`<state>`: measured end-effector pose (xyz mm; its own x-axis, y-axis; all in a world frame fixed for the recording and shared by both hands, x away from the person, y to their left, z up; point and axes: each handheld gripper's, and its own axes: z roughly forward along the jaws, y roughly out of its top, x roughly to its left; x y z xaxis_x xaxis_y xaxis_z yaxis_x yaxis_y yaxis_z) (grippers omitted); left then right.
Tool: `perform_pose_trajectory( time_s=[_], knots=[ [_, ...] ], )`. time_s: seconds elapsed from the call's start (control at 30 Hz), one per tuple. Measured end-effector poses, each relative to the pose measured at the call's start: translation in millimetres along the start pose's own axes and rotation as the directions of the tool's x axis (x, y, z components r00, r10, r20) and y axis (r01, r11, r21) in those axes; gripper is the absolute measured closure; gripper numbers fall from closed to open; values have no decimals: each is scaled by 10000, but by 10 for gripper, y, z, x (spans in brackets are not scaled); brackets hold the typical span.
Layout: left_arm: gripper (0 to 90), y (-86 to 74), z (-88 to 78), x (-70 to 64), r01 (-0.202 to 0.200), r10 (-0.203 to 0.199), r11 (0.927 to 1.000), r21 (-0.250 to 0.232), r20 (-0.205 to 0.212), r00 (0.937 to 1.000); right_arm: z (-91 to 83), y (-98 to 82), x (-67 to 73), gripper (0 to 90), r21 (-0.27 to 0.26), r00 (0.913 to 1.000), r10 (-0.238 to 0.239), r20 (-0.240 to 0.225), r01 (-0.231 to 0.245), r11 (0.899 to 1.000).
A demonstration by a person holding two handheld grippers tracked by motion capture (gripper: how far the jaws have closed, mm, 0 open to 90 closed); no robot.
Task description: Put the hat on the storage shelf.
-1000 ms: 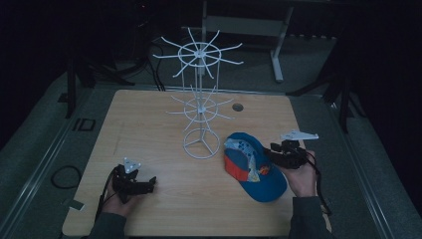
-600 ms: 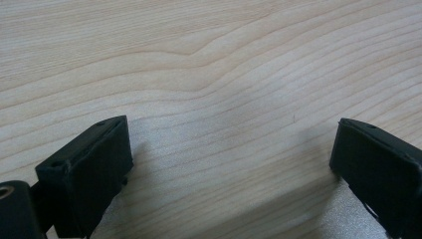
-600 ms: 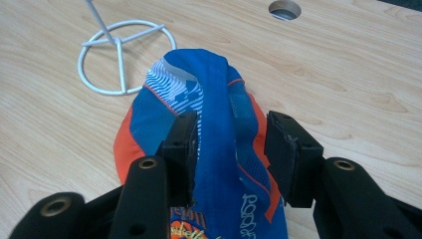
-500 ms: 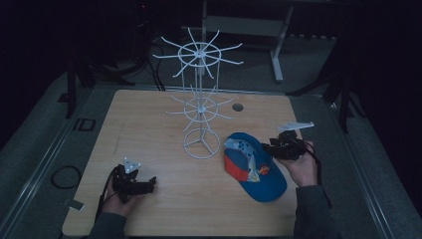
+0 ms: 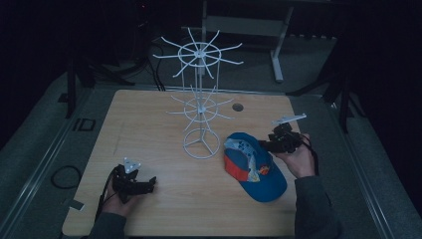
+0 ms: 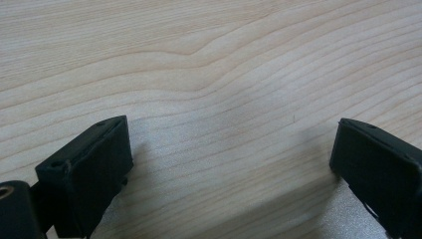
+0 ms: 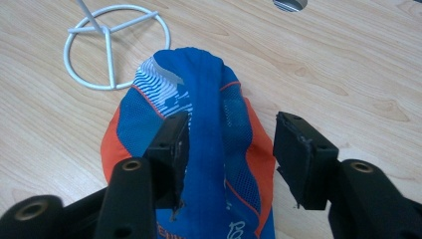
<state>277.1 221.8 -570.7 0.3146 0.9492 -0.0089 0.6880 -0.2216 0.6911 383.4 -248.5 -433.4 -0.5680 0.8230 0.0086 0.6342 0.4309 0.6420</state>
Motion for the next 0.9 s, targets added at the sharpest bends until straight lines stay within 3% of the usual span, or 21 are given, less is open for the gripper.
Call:
perform_pose_trajectory(
  time_s=[0.37, 0.7, 0.9],
  knots=[
    [31, 0, 0, -1, 7, -7, 10000, 4, 1, 10000, 116, 72, -15, 437, 455, 9996, -294, -38, 296, 9985],
    [31, 0, 0, -1, 7, -7, 10000, 3, 2, 10000, 284, 94, 34, 392, 900, 9985, -416, -358, 447, 9949],
    [31, 0, 0, -1, 8, -8, 10000, 2, 0, 10000, 374, 91, 53, 407, 1121, 9978, -466, -466, 516, 9924]
  ],
)
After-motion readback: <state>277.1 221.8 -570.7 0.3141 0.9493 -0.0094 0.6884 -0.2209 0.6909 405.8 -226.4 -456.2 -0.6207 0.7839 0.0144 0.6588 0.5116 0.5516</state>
